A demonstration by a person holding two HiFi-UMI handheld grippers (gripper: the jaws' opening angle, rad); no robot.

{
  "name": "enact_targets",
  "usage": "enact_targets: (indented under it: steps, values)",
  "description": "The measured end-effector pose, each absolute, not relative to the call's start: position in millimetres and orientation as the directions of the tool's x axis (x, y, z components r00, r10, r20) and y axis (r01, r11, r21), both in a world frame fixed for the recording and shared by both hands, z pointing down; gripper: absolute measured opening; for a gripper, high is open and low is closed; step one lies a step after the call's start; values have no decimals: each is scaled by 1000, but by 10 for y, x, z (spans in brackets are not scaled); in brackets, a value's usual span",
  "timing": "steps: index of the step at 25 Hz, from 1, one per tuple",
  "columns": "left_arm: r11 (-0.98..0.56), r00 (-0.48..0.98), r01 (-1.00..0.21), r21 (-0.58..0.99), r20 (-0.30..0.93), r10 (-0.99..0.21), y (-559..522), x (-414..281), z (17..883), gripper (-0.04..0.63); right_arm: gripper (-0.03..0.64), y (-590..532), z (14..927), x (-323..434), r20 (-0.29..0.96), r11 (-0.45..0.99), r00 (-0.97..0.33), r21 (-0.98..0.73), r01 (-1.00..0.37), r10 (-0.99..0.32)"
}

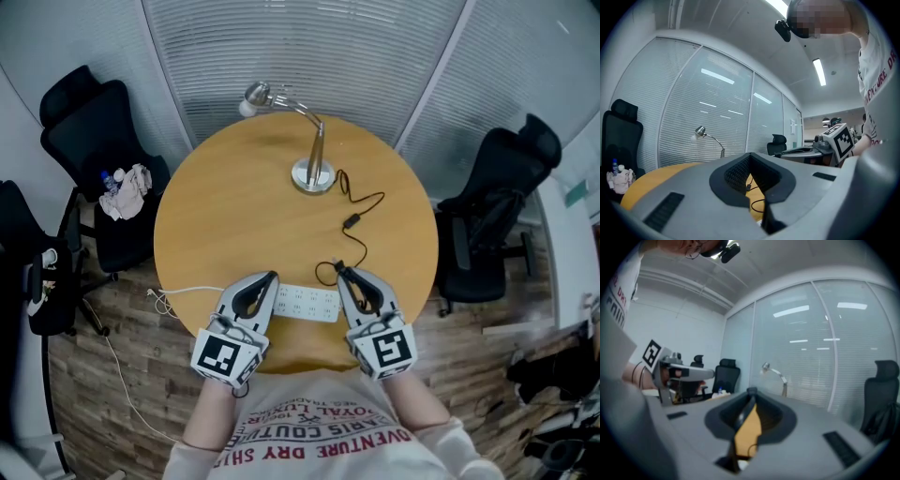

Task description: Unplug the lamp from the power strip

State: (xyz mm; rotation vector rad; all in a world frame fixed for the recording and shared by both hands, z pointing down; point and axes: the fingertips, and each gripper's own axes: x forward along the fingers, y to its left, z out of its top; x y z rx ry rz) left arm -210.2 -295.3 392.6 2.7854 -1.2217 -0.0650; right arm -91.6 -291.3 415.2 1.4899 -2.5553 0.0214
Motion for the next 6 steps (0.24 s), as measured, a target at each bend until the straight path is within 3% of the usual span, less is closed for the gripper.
enact_targets:
  steps: [6]
  values:
    - [-664,669,-741,104,24,-743,-2976,-2110,3963,28,71,-2931,4176,-918,172,493,-474,91,-865,-864]
